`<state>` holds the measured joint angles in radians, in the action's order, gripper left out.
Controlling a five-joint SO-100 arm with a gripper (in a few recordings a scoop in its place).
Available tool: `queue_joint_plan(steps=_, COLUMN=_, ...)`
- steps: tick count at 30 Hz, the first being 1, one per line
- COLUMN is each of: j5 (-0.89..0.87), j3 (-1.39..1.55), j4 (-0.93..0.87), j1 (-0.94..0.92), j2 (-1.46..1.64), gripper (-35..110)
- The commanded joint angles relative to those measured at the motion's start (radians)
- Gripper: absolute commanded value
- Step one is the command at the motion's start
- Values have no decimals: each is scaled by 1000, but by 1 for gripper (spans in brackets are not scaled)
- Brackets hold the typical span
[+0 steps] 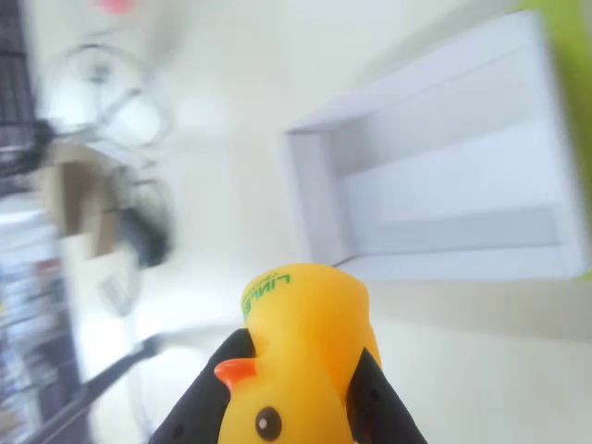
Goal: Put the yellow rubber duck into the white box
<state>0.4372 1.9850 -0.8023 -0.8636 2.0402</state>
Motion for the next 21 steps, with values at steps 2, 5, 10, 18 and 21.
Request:
queue_joint_plan(steps=2, j5=75, j3=-94, j4=54, j1=-63, j2=-137, gripper=0)
queue_joint_plan(steps=5, j5=81, j3=-110, j4=91, j1=-67, j2=-204, gripper=0)
queue_joint_plan(steps=10, j5=78, j3=-219, j4=69, j1=-69, j2=-321, gripper=0)
queue_joint_plan(steps=18, j5=75, j3=-330, j4=83, j1=-77, j2=-437, gripper=0)
queue_joint_plan(steps=21, j5=81, j3=-333, j4=110, j1=-78, j2=-465, gripper=0)
